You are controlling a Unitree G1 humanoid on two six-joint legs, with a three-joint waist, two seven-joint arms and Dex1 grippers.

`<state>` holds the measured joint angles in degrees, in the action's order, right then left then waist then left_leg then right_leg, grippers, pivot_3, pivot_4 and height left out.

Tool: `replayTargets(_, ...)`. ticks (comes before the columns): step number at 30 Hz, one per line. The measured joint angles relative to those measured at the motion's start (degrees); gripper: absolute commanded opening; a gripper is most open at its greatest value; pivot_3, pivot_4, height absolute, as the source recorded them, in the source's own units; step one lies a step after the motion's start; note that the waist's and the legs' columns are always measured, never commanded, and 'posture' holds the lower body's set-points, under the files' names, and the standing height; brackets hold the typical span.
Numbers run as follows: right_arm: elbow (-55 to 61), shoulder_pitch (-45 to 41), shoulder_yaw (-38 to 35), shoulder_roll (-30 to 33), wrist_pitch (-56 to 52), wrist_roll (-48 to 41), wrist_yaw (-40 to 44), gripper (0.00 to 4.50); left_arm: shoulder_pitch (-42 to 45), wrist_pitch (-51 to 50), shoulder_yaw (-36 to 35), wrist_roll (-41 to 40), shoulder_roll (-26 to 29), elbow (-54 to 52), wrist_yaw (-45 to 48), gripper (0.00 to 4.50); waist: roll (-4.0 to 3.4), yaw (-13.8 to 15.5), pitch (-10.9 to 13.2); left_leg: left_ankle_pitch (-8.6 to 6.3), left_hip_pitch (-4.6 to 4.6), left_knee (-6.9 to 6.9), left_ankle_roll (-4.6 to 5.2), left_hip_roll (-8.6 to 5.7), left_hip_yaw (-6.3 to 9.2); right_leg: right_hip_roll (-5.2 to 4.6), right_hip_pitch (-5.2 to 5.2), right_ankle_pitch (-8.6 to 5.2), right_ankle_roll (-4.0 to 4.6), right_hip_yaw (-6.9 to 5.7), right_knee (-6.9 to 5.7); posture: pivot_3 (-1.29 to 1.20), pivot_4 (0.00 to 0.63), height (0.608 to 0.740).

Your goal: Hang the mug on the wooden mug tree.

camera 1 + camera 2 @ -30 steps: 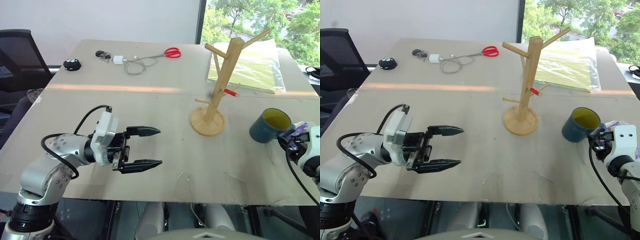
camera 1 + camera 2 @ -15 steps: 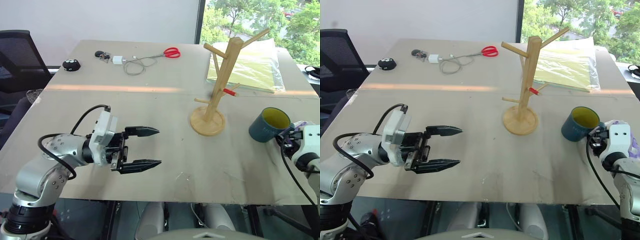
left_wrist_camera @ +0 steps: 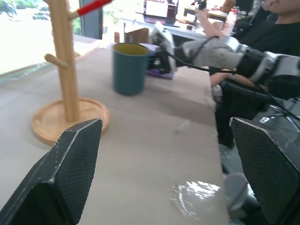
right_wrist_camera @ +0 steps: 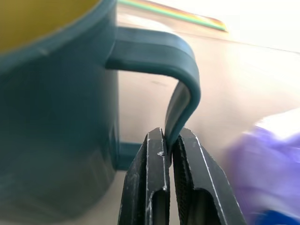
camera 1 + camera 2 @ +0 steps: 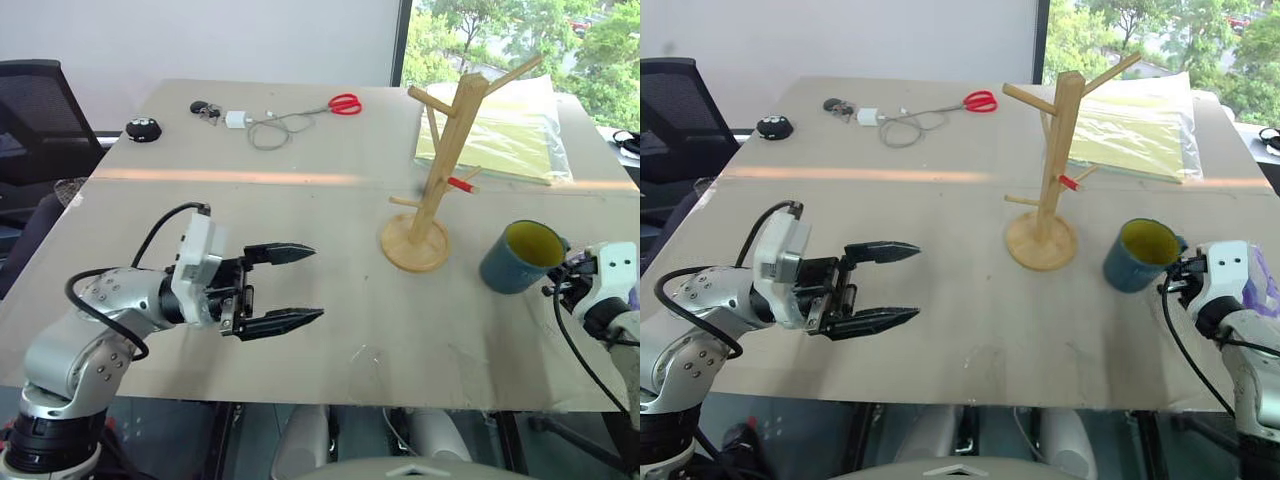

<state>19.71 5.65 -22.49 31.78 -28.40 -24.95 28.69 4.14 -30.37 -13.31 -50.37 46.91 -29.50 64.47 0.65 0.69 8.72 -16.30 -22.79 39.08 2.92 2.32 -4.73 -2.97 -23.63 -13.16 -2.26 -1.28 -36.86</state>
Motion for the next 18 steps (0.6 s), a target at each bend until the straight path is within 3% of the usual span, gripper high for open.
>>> replayTargets(4, 17.47, 1.22, -2.77, 8.58, -9.64, -8.61, 1.88, 0.1, -0.03, 1.12, -1.22, 0.21, -0.04, 2.21, 1.3, 4.5, 0.05, -0.14, -0.01, -0.02, 0.04, 0.01, 0.02, 0.02, -0.01, 0.01, 0.0, -0.03, 0.06, -0.04, 0.0, 0.0, 0.15, 0.74)
replayTargets(7, 24.8, -2.99, -2.61, 12.04, -18.11, -11.29, -2.98, 0.1, -0.07, 1.99, -1.64, 0.72, -0.04, 4.11, 2.55, 4.5, 0.1, -0.07, -0.01, -0.02, 0.04, 0.04, 0.02, 0.03, 0.0, -0.01, -0.01, -0.12, 0.21, -0.07, -0.01, 0.0, 0.15, 0.74)
replayTargets(12, 31.33, -15.92, 3.07, 12.89, -29.67, -13.78, -12.72, 0.1, -1.25, 3.56, -1.67, 1.9, -0.04, 5.87, 5.44, 4.5, 0.11, -0.06, -0.01, 0.02, -0.04, 0.05, -0.05, 0.01, -0.02, -0.04, -0.07, -0.11, 0.25, -0.07, -0.01, 0.0, 0.15, 0.74)
replayTargets(18, 32.26, -22.06, 7.04, 12.34, -36.13, -14.73, -16.93, 0.1, -3.85, 3.6, -3.95, 0.53, 0.07, 5.96, 7.64, 4.5, 0.14, 0.06, 0.01, 0.09, -0.22, 0.04, -0.19, -0.02, 0.05, -0.11, -0.11, -0.05, 0.11, -0.16, 0.09, 0.0, 0.15, 0.74)
